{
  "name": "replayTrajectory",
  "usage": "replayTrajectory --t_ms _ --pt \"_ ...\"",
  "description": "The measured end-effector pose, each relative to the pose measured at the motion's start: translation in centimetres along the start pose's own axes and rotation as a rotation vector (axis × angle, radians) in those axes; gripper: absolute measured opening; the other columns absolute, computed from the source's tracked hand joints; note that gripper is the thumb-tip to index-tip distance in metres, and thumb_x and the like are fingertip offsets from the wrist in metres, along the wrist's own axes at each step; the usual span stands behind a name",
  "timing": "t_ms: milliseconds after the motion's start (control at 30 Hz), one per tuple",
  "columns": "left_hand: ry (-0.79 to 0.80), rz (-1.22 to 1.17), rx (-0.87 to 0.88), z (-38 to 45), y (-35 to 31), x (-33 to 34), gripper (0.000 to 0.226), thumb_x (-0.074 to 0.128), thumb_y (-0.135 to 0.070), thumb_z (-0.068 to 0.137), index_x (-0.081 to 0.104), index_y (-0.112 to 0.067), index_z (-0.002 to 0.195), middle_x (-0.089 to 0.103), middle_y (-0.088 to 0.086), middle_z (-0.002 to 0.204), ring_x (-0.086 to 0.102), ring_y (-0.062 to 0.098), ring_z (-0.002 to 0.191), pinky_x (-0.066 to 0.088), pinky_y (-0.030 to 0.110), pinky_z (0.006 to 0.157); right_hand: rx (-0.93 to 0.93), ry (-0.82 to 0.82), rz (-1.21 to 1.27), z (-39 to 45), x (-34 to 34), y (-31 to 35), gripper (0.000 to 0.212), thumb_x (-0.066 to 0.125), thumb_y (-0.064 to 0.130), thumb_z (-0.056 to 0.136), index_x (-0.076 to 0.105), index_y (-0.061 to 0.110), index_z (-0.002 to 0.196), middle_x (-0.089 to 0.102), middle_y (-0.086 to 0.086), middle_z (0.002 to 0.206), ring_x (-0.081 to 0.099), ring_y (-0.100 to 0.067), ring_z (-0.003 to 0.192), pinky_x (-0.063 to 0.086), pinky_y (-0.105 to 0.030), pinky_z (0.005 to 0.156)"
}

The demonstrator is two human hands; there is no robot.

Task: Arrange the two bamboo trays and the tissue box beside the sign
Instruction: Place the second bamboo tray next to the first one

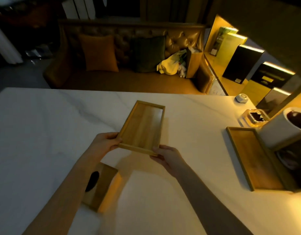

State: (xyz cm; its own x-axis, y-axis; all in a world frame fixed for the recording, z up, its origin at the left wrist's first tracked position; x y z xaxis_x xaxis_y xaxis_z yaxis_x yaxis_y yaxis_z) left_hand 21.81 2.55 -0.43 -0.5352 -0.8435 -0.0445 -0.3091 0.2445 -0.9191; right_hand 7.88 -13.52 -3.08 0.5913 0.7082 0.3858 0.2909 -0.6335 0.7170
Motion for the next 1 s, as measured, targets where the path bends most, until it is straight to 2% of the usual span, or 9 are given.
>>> replayTrajectory --t_ms 100,300,400,467,533,667,833,933,1000 --pt "0.002 -0.031 0.047 -1.3 -0.6 2.9 0.022 0.057 -0.001 0.082 0.064 -0.008 0.102 0.069 0.005 0.095 0.069 0.009 0.081 0.056 0.012 0.068 -0.051 -0.009 -0.05 -2.0 -2.6 1.8 0.027 0.063 -0.001 0.08 0.059 -0.008 0.106 0.065 -0.012 0.094 0.064 -0.021 0.087 0.059 -0.024 0.073" --pt "0.043 -0.046 0.111 -3.8 -1.2 10.0 0.031 0.054 -0.003 0.084 0.056 -0.005 0.116 0.066 0.001 0.095 0.067 0.01 0.086 0.055 0.013 0.069 -0.125 -0.044 -0.104 -5.2 -9.2 4.6 0.024 0.065 0.001 0.08 0.062 -0.005 0.102 0.067 -0.012 0.093 0.066 -0.023 0.09 0.059 -0.024 0.07" --pt "0.051 0.002 0.134 -4.4 -0.6 12.7 0.034 0.055 -0.008 0.085 0.055 -0.005 0.118 0.067 0.002 0.101 0.065 0.018 0.096 0.056 0.024 0.081 -0.142 -0.121 -0.135 -6.3 -12.0 5.0 0.03 0.066 0.001 0.078 0.06 -0.004 0.107 0.067 -0.013 0.095 0.067 -0.024 0.09 0.06 -0.024 0.068" --pt "0.05 0.028 0.141 -5.0 0.0 15.4 0.032 0.055 -0.01 0.085 0.056 -0.008 0.117 0.066 0.002 0.101 0.064 0.019 0.096 0.056 0.027 0.081 -0.135 -0.159 -0.139 -6.9 -14.9 5.1 0.032 0.068 0.002 0.077 0.06 -0.003 0.108 0.067 -0.014 0.098 0.067 -0.025 0.091 0.06 -0.025 0.068" --pt "0.046 0.06 0.145 -5.4 0.7 17.9 0.031 0.055 -0.013 0.086 0.057 -0.01 0.116 0.067 0.003 0.102 0.065 0.02 0.096 0.056 0.027 0.08 -0.122 -0.201 -0.161 -7.3 -17.8 5.0 0.035 0.069 0.004 0.076 0.061 -0.002 0.109 0.067 -0.016 0.103 0.067 -0.026 0.093 0.059 -0.03 0.075" --pt "0.03 0.136 0.135 -5.6 2.1 21.9 0.033 0.055 -0.02 0.086 0.057 -0.01 0.117 0.065 0.009 0.11 0.063 0.026 0.1 0.052 0.042 0.091 -0.109 -0.247 -0.191 -7.7 -22.3 4.8 0.032 0.068 0.005 0.078 0.061 0.001 0.109 0.066 -0.014 0.105 0.066 -0.027 0.097 0.056 -0.037 0.085" --pt "-0.008 0.111 0.084 -5.6 4.0 26.2 0.032 0.055 -0.013 0.086 0.057 -0.005 0.117 0.064 0.01 0.108 0.061 0.026 0.099 0.05 0.036 0.089 -0.063 -0.263 -0.165 -7.7 -26.9 4.4 0.011 0.067 0.003 0.079 0.063 0.012 0.082 0.064 -0.011 0.097 0.064 -0.029 0.097 0.054 -0.042 0.089" --pt "-0.034 0.088 0.055 -5.8 5.6 27.8 0.031 0.055 -0.011 0.086 0.058 -0.006 0.116 0.065 0.008 0.105 0.062 0.023 0.097 0.051 0.034 0.087 -0.008 -0.268 -0.175 -7.1 -29.1 3.7 0.022 0.067 0.004 0.079 0.063 0.0 0.1 0.063 -0.015 0.104 0.065 -0.028 0.095 0.056 -0.04 0.085" --pt "-0.046 0.084 0.045 -5.8 6.6 28.5 0.03 0.055 -0.01 0.086 0.058 -0.007 0.115 0.066 0.004 0.1 0.062 0.02 0.095 0.052 0.034 0.088 0.018 -0.276 -0.187 -6.7 -30.2 3.3 0.024 0.067 0.004 0.079 0.063 0.0 0.102 0.063 -0.016 0.107 0.066 -0.027 0.093 0.057 -0.039 0.083"
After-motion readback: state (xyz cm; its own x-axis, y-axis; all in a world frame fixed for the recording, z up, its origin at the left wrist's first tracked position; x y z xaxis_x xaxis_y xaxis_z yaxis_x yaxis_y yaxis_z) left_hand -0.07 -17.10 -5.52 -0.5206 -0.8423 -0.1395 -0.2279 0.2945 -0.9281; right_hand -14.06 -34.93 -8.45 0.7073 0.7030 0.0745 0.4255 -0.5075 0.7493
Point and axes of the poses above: each hand's wrist, its own z-axis towards the middle knuckle, its own x-axis out of the palm, y = z × x, the point moved 7 cm from there along z, towards the middle knuckle
